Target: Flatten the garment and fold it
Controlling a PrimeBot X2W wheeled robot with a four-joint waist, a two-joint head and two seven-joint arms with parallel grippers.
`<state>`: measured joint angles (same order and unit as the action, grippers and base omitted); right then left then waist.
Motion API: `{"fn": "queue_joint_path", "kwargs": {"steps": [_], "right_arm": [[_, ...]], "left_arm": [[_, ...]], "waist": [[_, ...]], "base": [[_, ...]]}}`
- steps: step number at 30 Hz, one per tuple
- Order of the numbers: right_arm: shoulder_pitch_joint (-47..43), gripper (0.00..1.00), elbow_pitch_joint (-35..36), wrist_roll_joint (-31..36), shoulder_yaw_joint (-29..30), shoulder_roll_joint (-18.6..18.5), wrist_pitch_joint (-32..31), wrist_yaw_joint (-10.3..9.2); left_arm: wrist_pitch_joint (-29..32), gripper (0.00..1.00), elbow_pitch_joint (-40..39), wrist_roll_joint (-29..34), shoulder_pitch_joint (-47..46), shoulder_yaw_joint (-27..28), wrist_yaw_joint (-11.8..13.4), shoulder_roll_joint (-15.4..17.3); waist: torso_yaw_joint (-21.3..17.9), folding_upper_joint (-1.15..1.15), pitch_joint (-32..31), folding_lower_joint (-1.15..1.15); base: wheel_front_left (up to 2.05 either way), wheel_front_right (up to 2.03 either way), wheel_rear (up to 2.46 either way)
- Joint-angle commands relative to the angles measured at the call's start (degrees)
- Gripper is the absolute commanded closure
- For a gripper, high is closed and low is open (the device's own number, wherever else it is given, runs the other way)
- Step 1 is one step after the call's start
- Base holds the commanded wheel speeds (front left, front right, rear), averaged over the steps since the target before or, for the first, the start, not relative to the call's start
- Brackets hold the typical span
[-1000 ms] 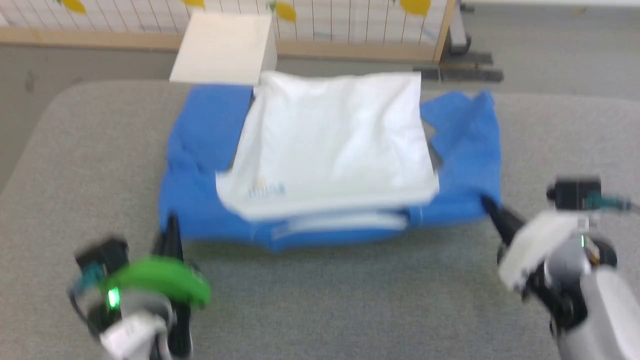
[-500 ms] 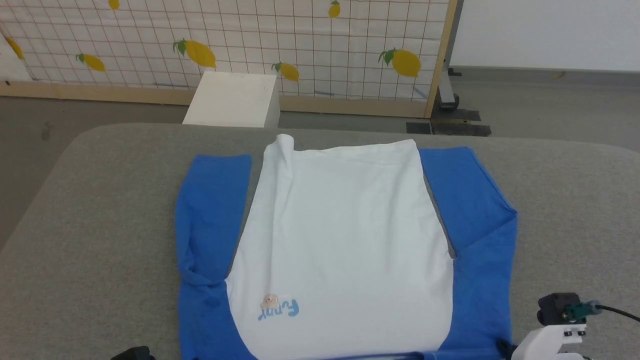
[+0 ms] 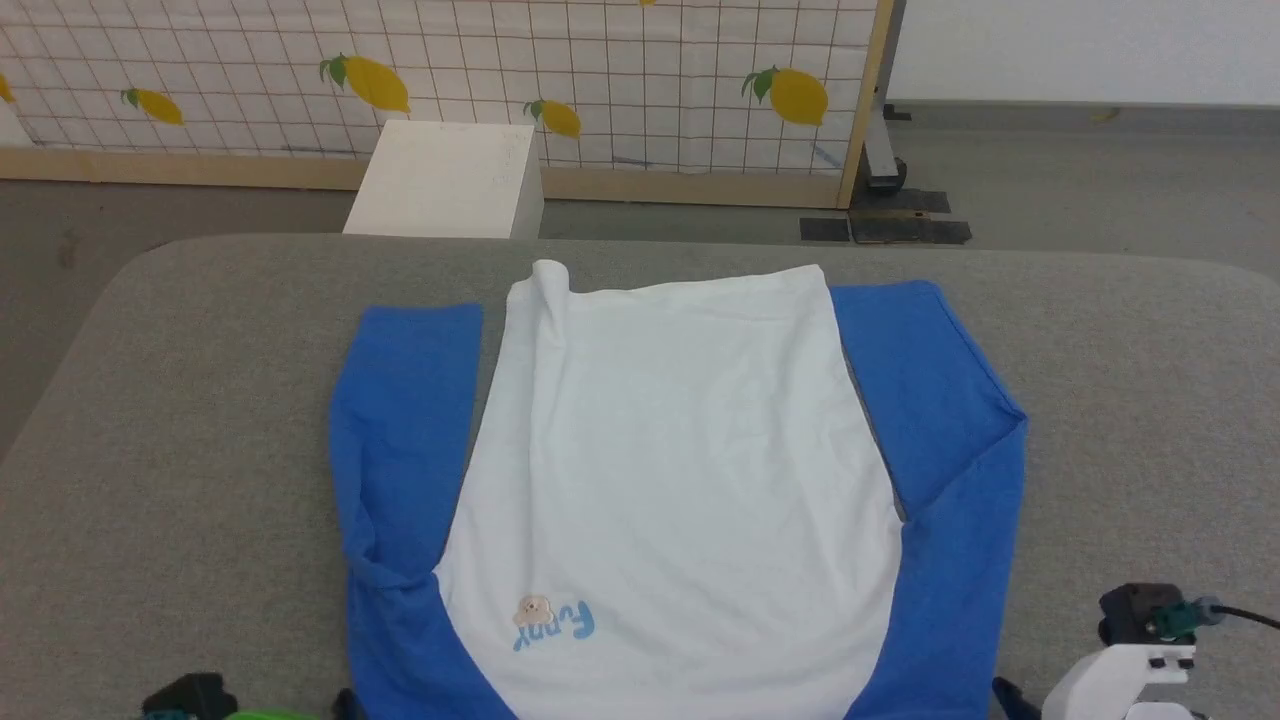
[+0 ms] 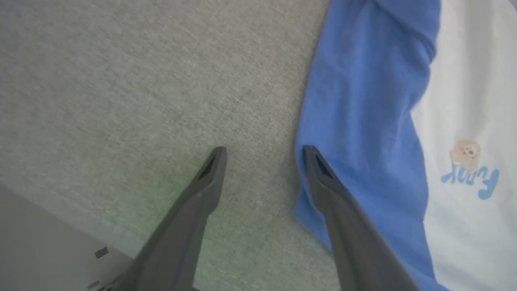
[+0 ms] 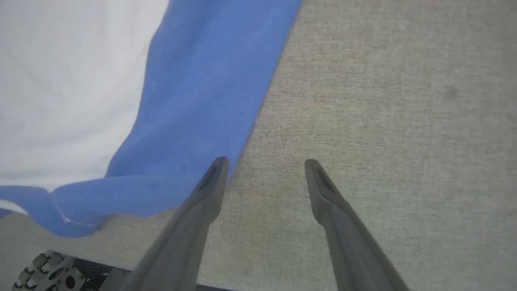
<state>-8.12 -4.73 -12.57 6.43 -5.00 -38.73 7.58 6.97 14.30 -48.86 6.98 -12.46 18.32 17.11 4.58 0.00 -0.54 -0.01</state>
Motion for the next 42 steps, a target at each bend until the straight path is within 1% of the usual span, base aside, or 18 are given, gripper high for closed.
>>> {"fn": "queue_joint_path", "kwargs": {"steps": [1, 3, 4, 6, 7, 10, 13, 16, 20, 23, 26, 27, 28, 35, 39, 40, 41, 42], "right_arm": [[1.59, 0.0, 4.3, -1.72, 2.7, -0.44, 0.95, -0.09], [3.17, 0.0, 6.56, -2.52, 5.14, -0.28, 1.64, -0.09], [4.24, 0.0, 7.22, -2.69, 6.16, -0.22, 2.01, -0.09], [7.58, 0.0, 8.07, -2.07, 7.92, -0.81, 2.93, -0.09], [10.03, 0.0, 8.0, -2.0, 8.75, -0.91, 3.32, -0.09], [16.97, 0.0, 6.13, -0.74, 9.33, -2.33, 3.09, -0.09], [25.38, 0.0, 2.0, 0.72, 8.02, -5.01, 1.95, -0.09], [33.4, 0.0, -3.02, 1.79, 6.5, -7.13, 0.4, -0.09], [43.98, 0.0, -10.05, 4.09, 3.84, -9.93, -2.34, -0.09], [50.64, 0.0, -14.74, 6.32, 1.41, -11.8, -4.08, -0.09], [55.24, 0.0, -18.63, 8.17, -0.28, -13.23, -5.28, -0.09], [56.73, 0.0, -19.89, 8.93, -0.66, -13.74, -5.82, -0.09], [61.81, 0.0, -23.76, 11.17, -2.71, -15.19, -5.98, -0.09], [65.2, 0.0, -27.38, 12.07, -6.14, -16.81, -4.15, -0.09], [65.37, 0.0, -30.2, 11.15, -9.04, -17.31, -6.44, -0.09], [65.45, 0.71, -30.83, 10.63, -9.54, -17.37, -7.33, -0.09], [65.55, 1.0, -31.15, 10.15, -9.77, -17.43, -7.77, -0.09], [65.63, 1.0, -31.66, 9.5, -9.88, -17.5, -8.54, -0.09]], "left_arm": [[-1.35, 0.0, -3.72, 0.13, -0.25, 2.54, 1.56, 2.63], [-3.81, 0.0, -7.01, 1.78, -0.78, 3.46, 1.97, 3.92], [-5.37, 0.0, -8.43, 2.7, -1.16, 3.71, 1.76, 4.38], [-9.05, 0.0, -10.67, 4.65, -2.4, 4.08, 1.02, 5.01], [-11.76, 0.0, -11.61, 5.95, -3.42, 4.05, -0.12, 5.37], [-18.45, 0.0, -13.25, 9.5, -5.97, 3.69, -2.12, 5.45], [-21.34, 0.0, -14.97, 13.25, -8.77, 3.94, -3.5, 4.54], [-21.88, 0.0, -16.89, 16.94, -11.1, 4.65, -4.81, 2.89], [-21.94, 0.0, -20.3, 21.79, -13.57, 7.47, -6.77, -1.01], [-21.95, 0.0, -21.06, 23.82, -14.63, 8.75, -8.82, -4.36], [-21.96, 0.0, -20.71, 25.2, -15.72, 9.8, -10.71, -6.84], [-21.96, 0.0, -20.74, 25.78, -16.14, 10.18, -11.49, -7.6], [-21.96, 0.0, -21.83, 28.59, -17.31, 12.39, -14.24, -10.55], [-21.96, 0.0, -22.98, 31.24, -17.97, 14.42, -16.73, -12.9], [-21.96, 0.0, -22.92, 32.05, -18.01, 15.4, -17.52, -13.58], [-21.96, 0.0, -22.9, 32.28, -18.03, 15.65, -17.64, -13.7], [-21.97, 0.0, -22.81, 32.39, -18.0, 15.8, -17.73, -13.79], [-21.97, 0.0, -22.68, 32.56, -17.99, 15.96, -17.87, -13.88]], "waist": [[0.07, 0.0, -0.13, 0.01], [0.1, 0.0, 0.25, 0.01], [0.13, 0.0, 0.6, 0.01], [0.34, 0.0, 2.09, 0.01], [0.37, 0.0, 3.1, 0.01], [0.65, 0.0, 6.62, 0.01], [1.25, 0.0, 11.03, 0.01], [2.08, 0.0, 14.91, 0.01], [3.72, 0.0, 20.67, 0.01], [5.45, 0.0, 24.64, 0.01], [6.96, 0.0, 27.31, 0.01], [7.5, 0.0, 28.34, 0.01], [9.36, 0.0, 31.96, 0.01], [10.32, 0.0, 34.65, 0.01], [9.9, 0.0, 34.58, 0.01], [9.68, 0.0, 34.31, 0.01], [9.49, 0.0, 34.02, 0.01], [9.22, 0.0, 33.56, 0.01]], "base": [[0.0, 0.0, 0.0], [0.0, 0.0, 0.0], [0.0, 0.0, 0.0], [0.0, 0.0, 0.0], [0.0, 0.0, 0.0], [0.0, 0.0, 0.0], [0.0, 0.0, 0.0], [0.0, 0.0, 0.0], [0.0, 0.0, 0.0], [0.0, 0.0, 0.0], [0.0, 0.0, 0.0], [0.0, 0.0, 0.0], [0.0, 0.0, 0.0], [0.0, 0.0, 0.0], [0.0, 0.0, 0.0], [0.0, 0.0, 0.0], [0.0, 0.0, 0.0], [0.0, 0.0, 0.0]]}}
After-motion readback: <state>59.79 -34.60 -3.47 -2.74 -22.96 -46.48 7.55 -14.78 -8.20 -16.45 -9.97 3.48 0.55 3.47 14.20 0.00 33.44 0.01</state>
